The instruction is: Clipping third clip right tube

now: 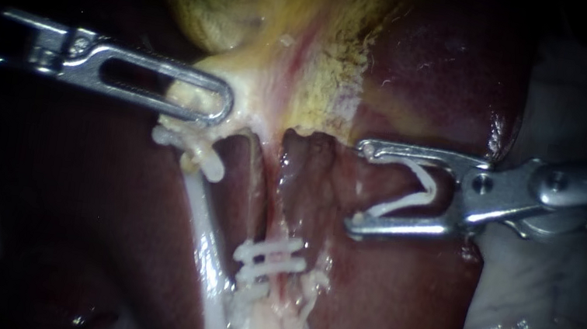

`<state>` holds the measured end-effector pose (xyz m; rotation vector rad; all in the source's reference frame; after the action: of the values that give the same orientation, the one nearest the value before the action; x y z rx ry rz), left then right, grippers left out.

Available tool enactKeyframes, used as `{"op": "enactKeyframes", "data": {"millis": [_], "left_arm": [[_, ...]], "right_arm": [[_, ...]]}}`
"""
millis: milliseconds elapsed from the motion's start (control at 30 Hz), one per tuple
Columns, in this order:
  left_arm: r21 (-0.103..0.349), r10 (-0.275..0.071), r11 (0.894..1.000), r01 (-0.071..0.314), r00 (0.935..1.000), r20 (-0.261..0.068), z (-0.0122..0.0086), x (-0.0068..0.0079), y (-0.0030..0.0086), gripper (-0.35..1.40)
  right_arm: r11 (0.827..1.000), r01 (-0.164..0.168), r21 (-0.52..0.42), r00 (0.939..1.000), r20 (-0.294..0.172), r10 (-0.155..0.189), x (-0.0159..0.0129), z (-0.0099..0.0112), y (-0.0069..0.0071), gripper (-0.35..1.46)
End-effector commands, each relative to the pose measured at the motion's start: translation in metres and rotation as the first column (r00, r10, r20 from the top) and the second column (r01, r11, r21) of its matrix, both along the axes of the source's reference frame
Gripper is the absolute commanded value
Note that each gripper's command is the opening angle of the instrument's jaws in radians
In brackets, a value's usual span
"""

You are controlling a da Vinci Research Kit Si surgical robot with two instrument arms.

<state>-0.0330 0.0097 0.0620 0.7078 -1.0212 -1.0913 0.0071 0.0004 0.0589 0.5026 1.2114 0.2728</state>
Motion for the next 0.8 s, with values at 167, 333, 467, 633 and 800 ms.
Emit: {"op": "enactKeyframes", "data": {"millis": [167, 333, 467, 633, 800], "left_arm": [[0.0, -0.002, 1.0, 0.002, 1.0, -0.002, -0.0002, -0.0002, -0.0003, -0.35], [-0.001, -0.006, 1.0, 0.006, 1.0, -0.005, -0.0004, -0.0004, -0.0005, -0.35], [-0.001, -0.007, 1.0, 0.007, 1.0, -0.006, -0.0005, -0.0005, -0.0006, -0.35], [-0.001, -0.007, 1.0, 0.007, 1.0, -0.005, -0.0005, -0.0005, -0.0005, -0.35], [-0.001, -0.006, 1.0, 0.006, 1.0, -0.005, -0.0004, -0.0004, -0.0004, -0.35]], "right_arm": [[0.998, -0.01, 0.061, 0.9999, 0.013, 0.009, 0.0023, 0.0027, -0.0009, 0.48], [0.996, -0.012, 0.087, 0.9995, 0.03, 0.01, 0.0042, 0.0048, -0.0011, 0.48], [0.994, -0.008, 0.112, 0.9996, 0.028, 0.005, 0.0057, 0.0057, -0.0009, 0.48], [0.981, -0.024, 0.194, 0.998, -0.052, 0.035, 0.0071, 0.0053, -0.0007, 0.46], [0.965, -0.021, 0.262, 0.9918, -0.116, 0.053, 0.0084, 0.0045, -0.001, 0.45]]}}
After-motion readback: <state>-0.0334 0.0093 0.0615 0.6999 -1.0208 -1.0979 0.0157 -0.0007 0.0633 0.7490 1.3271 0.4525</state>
